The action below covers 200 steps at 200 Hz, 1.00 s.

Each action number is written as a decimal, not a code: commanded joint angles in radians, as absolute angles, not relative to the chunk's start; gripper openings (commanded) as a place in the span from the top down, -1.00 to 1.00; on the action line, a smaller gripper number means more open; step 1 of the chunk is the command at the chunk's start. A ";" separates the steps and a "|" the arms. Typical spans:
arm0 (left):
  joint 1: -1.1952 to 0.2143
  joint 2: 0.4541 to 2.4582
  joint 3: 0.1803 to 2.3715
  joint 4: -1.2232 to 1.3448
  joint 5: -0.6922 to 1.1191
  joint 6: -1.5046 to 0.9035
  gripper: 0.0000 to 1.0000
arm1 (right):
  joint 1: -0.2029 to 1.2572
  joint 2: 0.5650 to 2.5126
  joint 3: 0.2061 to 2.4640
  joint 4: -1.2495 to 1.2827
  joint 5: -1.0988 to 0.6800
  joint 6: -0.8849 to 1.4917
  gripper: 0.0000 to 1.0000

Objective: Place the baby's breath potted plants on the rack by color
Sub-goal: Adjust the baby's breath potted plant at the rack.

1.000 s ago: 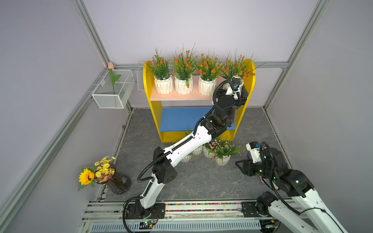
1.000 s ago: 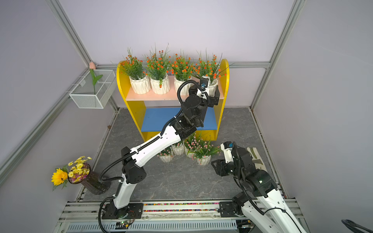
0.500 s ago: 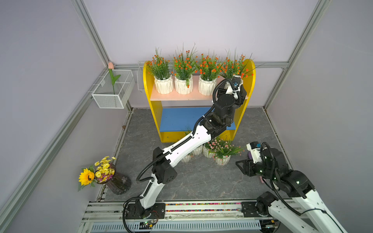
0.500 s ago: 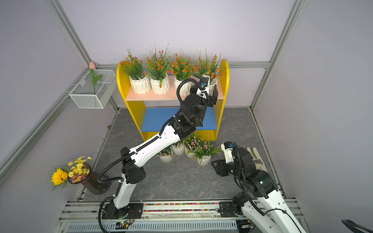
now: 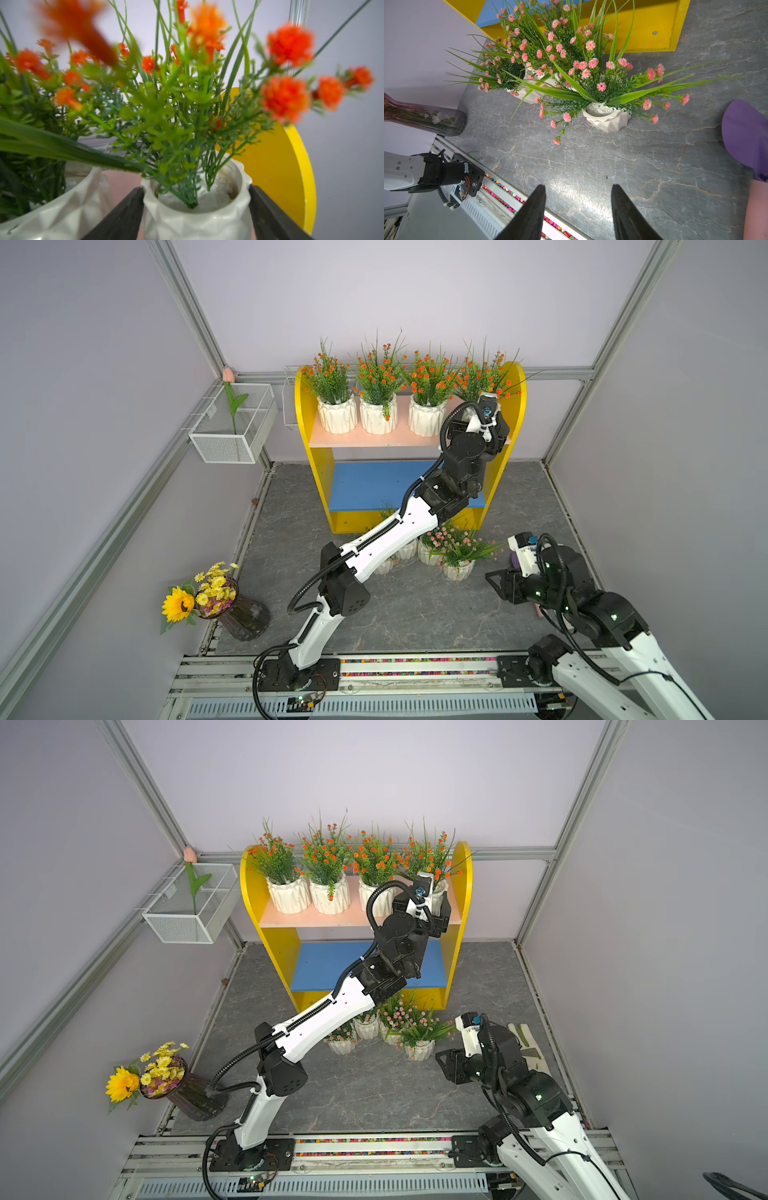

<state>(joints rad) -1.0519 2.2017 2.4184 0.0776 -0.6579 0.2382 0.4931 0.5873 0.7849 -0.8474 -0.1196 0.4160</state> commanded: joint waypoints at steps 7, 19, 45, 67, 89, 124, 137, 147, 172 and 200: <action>-1.036 2.236 2.461 0.079 -0.675 0.244 -0.69 | 0.490 0.575 0.770 -0.831 -0.109 0.430 -0.08; -1.034 2.241 2.473 0.070 -0.678 0.244 -0.72 | 0.490 0.575 0.770 -0.832 -0.109 0.431 -0.08; -1.034 2.231 2.462 0.066 -0.672 0.244 -0.77 | 0.490 0.573 0.770 -0.831 -0.106 0.431 -0.08; -1.034 2.204 2.415 0.092 -0.669 0.244 -0.79 | 0.491 0.572 0.770 -0.832 -0.107 0.433 -0.09; -1.035 2.165 2.348 0.129 -0.661 0.244 -0.79 | 0.491 0.572 0.771 -0.833 -0.106 0.433 -0.08; -1.040 2.110 2.257 0.167 -0.664 0.251 -0.81 | 0.491 0.572 0.769 -0.831 -0.104 0.433 -0.09; -1.043 2.093 2.228 0.182 -0.663 0.256 -0.82 | 0.490 0.572 0.770 -0.831 -0.104 0.433 -0.08; -1.044 2.084 2.211 0.193 -0.664 0.261 -0.84 | 0.490 0.572 0.770 -0.831 -0.105 0.432 -0.08; -1.052 2.064 2.178 0.210 -0.667 0.270 -0.85 | 0.490 0.572 0.770 -0.831 -0.104 0.433 -0.09; -1.060 2.044 2.141 0.231 -0.669 0.281 -0.82 | 0.490 0.572 0.770 -0.831 -0.105 0.432 -0.09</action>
